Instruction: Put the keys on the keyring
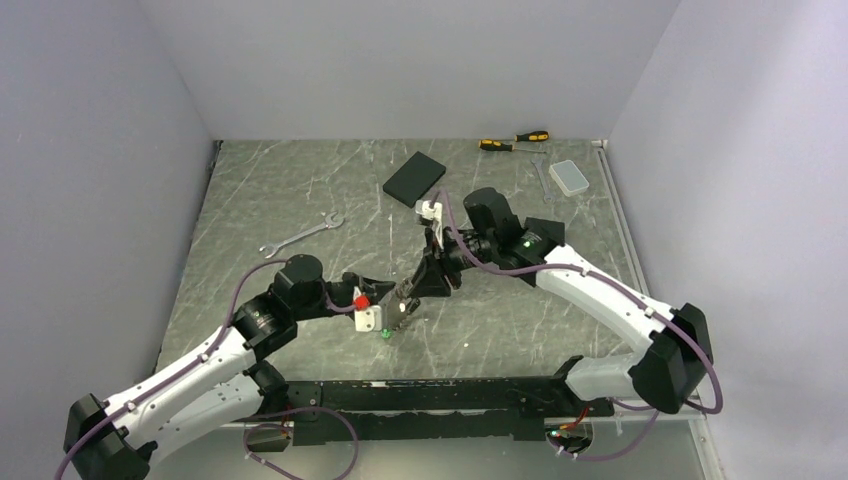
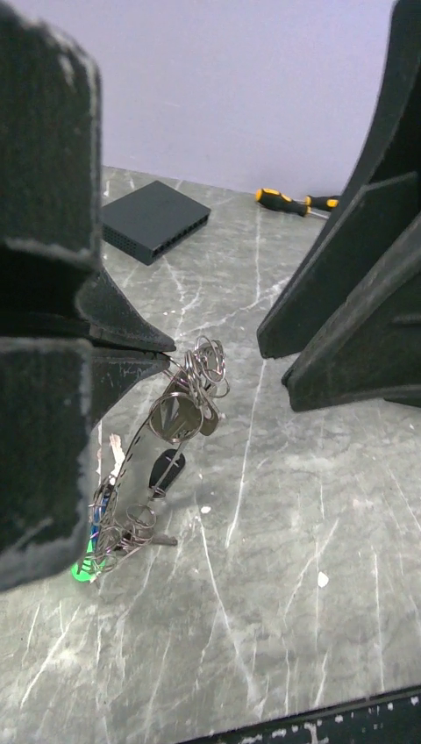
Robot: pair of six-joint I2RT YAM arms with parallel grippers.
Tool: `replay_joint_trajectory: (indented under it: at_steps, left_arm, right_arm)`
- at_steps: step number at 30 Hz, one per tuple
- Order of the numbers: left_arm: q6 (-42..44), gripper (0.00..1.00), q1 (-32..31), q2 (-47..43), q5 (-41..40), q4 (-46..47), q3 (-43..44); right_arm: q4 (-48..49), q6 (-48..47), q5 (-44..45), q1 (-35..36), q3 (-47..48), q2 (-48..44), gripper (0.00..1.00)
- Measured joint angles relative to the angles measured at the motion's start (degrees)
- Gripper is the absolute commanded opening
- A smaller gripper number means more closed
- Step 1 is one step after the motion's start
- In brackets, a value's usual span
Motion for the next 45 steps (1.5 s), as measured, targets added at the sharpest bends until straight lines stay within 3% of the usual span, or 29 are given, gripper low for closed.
replay_joint_trajectory:
  at_steps: [10, 18, 31, 36, 45]
  left_arm:
    - [-5.2, 0.00, 0.5, 6.2, -7.2, -0.9, 5.2]
    - [-7.7, 0.00, 0.8, 7.0, -9.2, -2.1, 6.4]
    - [-9.0, 0.00, 0.8, 7.2, -9.6, -3.0, 6.9]
    - [-9.1, 0.00, 0.8, 7.2, -9.6, -3.0, 6.9]
    - [-9.1, 0.00, 0.9, 7.2, -9.7, -3.1, 6.9]
  right_arm:
    - [17.5, 12.9, 16.7, 2.1, -11.2, -6.7, 0.42]
    - [24.1, 11.2, 23.8, 6.7, -12.8, -6.4, 0.41]
    - [25.4, 7.3, 32.8, 10.7, -12.8, -3.8, 0.37]
    - [26.5, 6.7, 34.5, 11.1, -12.8, -3.5, 0.33]
    - [27.0, 5.6, 35.7, 11.4, -12.8, -2.7, 0.11]
